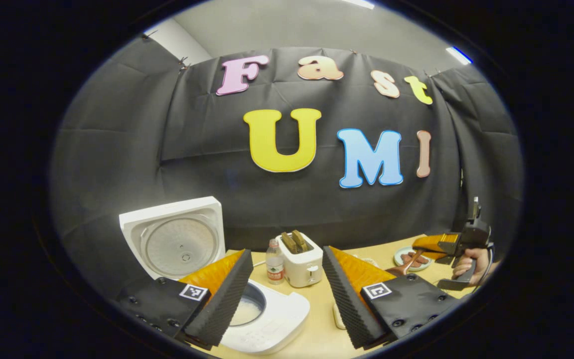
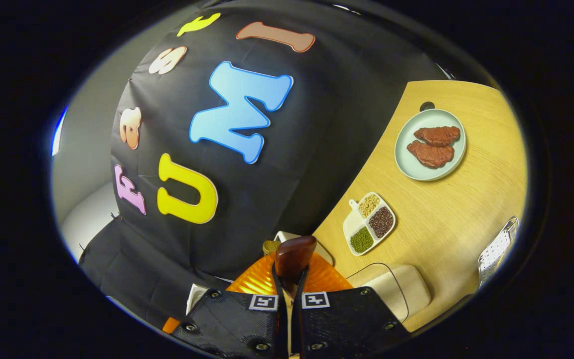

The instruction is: Close the left gripper, press the button to open the rice cooker; take a wooden spoon from the chopstick holder with the right hand, scoop a spoonful of rice and pour it into the rice cooker, then put the wooden spoon back into the chopstick holder.

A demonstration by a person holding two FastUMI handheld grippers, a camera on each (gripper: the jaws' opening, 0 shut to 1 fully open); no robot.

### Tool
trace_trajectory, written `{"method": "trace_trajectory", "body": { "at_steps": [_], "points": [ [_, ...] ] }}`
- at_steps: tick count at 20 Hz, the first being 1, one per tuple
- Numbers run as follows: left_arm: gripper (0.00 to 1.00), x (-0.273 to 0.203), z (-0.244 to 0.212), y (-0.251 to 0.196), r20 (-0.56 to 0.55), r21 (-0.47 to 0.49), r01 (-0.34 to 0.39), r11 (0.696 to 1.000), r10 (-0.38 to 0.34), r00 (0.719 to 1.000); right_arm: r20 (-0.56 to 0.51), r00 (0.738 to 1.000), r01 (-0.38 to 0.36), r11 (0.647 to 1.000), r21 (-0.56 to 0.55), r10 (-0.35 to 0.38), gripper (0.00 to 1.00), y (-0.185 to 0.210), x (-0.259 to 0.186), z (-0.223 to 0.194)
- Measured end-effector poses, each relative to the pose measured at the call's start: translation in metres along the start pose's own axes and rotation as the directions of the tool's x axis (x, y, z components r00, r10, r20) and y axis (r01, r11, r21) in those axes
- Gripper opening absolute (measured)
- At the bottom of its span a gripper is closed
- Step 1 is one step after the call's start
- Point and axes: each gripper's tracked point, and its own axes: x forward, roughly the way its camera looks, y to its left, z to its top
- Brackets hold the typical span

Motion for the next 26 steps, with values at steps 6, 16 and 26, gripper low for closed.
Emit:
{"method": "trace_trajectory", "body": {
  "at_steps": [6,16,26],
  "points": [
    [1.0,-0.01,0.001,0.018,0.014,-0.028,-0.007,1.0,0.007,1.0,-0.005,0.996,-0.085,0.993,0.083,0.085,0.03,0.044,-0.004,-0.009],
    [0.96,-0.027,-0.011,0.049,0.033,-0.03,0.024,0.999,-0.023,0.999,-0.047,0.989,-0.131,0.985,0.112,0.137,0.03,0.09,0.005,-0.045],
    [0.97,-0.046,-0.039,0.098,0.013,-0.013,-0.003,1.0,0.003,1.0,-0.139,0.97,-0.193,0.98,0.054,0.199,0.03,0.146,0.039,-0.103]
  ]
}}
